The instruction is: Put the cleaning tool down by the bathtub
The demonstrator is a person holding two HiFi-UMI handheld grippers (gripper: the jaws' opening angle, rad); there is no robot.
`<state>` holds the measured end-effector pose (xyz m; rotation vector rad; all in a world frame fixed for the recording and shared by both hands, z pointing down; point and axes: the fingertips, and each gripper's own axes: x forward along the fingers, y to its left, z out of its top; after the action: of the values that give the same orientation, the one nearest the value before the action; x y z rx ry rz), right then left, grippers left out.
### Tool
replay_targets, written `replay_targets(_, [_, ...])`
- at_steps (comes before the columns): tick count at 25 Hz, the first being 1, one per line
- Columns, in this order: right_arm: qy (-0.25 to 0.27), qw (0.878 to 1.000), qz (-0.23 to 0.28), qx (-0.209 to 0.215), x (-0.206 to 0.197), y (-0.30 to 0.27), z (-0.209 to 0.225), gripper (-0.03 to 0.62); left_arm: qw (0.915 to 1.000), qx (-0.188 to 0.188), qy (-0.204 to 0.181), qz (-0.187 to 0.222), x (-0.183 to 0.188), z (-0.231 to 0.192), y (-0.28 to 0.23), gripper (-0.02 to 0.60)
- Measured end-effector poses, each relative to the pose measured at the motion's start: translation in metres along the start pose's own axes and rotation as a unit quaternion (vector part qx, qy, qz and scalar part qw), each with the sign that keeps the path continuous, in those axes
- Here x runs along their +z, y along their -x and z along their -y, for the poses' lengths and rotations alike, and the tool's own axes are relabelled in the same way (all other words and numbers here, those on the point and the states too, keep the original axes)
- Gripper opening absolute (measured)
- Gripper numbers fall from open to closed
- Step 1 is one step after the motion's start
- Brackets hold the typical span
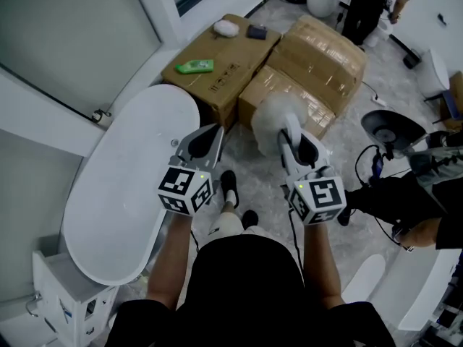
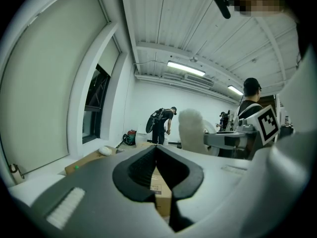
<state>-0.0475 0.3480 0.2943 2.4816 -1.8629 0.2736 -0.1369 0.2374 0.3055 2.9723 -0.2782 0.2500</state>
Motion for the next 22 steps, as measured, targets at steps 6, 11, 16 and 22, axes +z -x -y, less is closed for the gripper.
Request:
replay_targets(6, [0.001,1.000,-0.007,0.005,0.005,-0.039,0.009,0.095,1.0000,0.002,0.008,-0.003,0.003,-0.029,-0.025,-0.003])
replay_targets(11, [0.001,1.000,-0.005,0.003,0.008,-0.069,0.023,0.095,0.9999,0.005,0.014,-0.004,0.008,-0.054,-0.052,-0.003])
replay_targets(16, [-0.001,1.000,-0.016,0.004,0.016,-0.110,0.043,0.095,0.9997,0.003,0.021,-0.007,0.017,-0.083,-0.089,-0.003])
replay_targets(22, [-0.003,1.000,-0.016,-0.001,0.024,-0.155,0.060,0.095,0.9997,0.003,0.022,-0.011,0.027,-0.117,-0.123,-0.003])
